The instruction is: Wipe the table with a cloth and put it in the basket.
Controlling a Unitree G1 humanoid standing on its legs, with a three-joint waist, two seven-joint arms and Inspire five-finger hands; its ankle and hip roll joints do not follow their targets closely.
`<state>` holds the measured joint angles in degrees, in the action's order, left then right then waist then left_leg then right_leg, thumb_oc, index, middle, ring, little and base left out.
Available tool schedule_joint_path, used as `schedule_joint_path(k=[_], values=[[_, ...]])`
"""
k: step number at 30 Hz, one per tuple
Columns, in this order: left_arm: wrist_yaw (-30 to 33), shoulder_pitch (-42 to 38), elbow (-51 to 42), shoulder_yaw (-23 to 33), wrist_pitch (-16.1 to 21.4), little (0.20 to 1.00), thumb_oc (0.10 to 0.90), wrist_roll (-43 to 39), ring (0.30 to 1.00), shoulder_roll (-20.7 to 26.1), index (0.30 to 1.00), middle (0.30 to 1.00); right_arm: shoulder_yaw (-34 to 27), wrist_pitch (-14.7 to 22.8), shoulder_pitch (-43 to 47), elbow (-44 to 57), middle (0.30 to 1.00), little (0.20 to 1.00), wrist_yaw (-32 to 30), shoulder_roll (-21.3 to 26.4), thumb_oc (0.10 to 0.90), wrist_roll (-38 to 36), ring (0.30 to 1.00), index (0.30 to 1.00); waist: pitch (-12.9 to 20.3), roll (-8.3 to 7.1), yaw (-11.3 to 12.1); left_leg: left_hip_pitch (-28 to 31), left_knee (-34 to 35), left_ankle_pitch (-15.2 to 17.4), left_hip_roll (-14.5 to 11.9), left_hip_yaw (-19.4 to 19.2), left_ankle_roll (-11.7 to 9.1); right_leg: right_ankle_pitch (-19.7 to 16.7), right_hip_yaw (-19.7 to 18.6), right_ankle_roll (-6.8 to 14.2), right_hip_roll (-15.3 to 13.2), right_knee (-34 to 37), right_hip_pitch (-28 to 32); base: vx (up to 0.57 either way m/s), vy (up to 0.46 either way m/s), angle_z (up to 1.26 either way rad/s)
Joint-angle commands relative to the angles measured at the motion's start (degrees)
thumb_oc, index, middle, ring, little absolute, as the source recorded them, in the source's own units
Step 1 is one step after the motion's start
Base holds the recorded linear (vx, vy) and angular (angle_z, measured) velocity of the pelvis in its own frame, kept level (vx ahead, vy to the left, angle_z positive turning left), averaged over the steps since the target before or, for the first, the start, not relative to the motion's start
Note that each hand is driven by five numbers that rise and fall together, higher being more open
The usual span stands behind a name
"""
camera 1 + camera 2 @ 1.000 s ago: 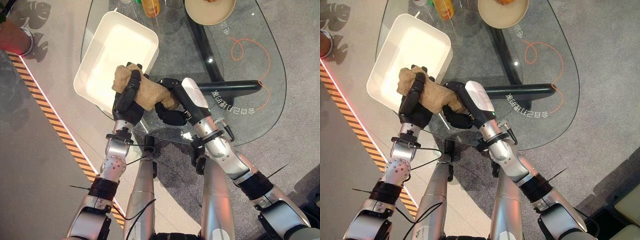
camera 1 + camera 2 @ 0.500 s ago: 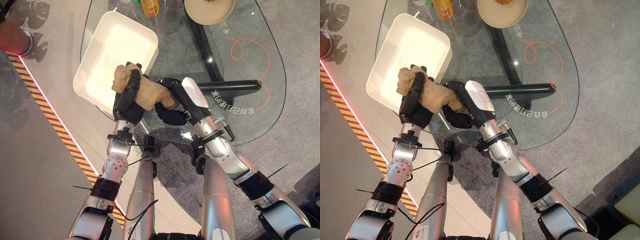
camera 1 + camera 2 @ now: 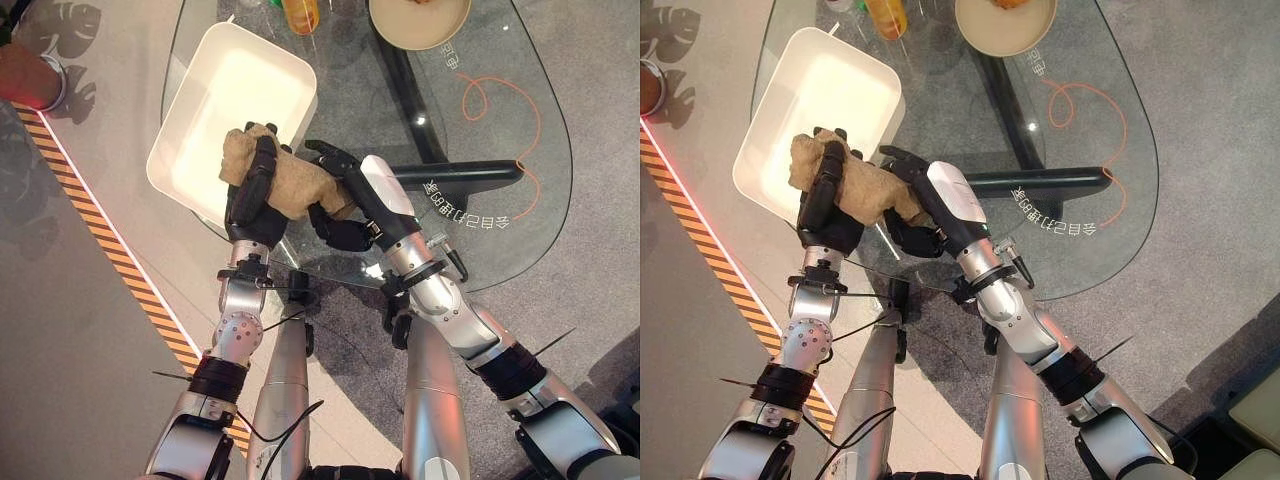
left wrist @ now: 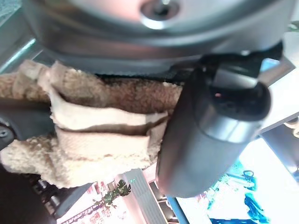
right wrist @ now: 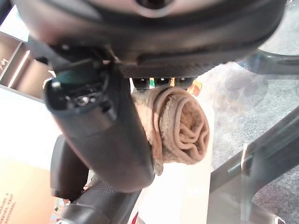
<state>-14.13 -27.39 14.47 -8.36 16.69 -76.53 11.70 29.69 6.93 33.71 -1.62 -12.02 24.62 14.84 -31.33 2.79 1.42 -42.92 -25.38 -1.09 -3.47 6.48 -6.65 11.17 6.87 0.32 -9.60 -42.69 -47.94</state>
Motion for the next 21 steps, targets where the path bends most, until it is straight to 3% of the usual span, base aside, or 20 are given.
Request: schedule_joint_path(k=[1, 9, 21], values=[[1.36, -2.97, -9.11, 4.63, 9.17, 0.200, 0.100, 2.08, 0.300, 0.67, 0.300, 0.300, -4.74, 6.72, 7.89, 10.31, 0.900, 0.900, -2.21, -4.34, 0.800, -1.95, 0.900, 0.900, 1.53, -0.58, 0.37, 0.89, -5.41, 6.00, 4.43, -7.26, 6.59, -3.92, -0.05, -0.07, 3.51, 6.53, 3.54, 0.00, 0.000, 0.00], [6.81, -3.26, -9.04, 5.86, 13.54, 0.200, 0.100, 5.09, 0.300, 0.49, 0.300, 0.300, -4.94, 6.57, 8.39, 9.83, 0.900, 0.900, -2.63, -4.68, 0.800, -1.79, 0.900, 0.900, 1.53, -0.59, 0.67, 0.78, -5.27, 5.85, 4.56, -7.09, 6.47, -3.88, 0.16, 0.00, 3.46, 6.61, 3.50, 0.00, 0.000, 0.00], [10.76, -4.17, -8.84, 7.07, 17.20, 0.200, 0.100, 8.10, 0.300, 1.22, 0.300, 0.300, -5.18, 6.88, 8.67, 9.55, 0.900, 0.900, -2.80, -4.51, 0.800, -2.06, 0.900, 0.900, 1.53, -0.52, 0.67, 1.03, -4.54, 5.54, 4.55, -7.17, 6.34, -3.90, 0.22, 0.04, 3.60, 7.10, 3.66, 0.00, 0.000, 0.00]])
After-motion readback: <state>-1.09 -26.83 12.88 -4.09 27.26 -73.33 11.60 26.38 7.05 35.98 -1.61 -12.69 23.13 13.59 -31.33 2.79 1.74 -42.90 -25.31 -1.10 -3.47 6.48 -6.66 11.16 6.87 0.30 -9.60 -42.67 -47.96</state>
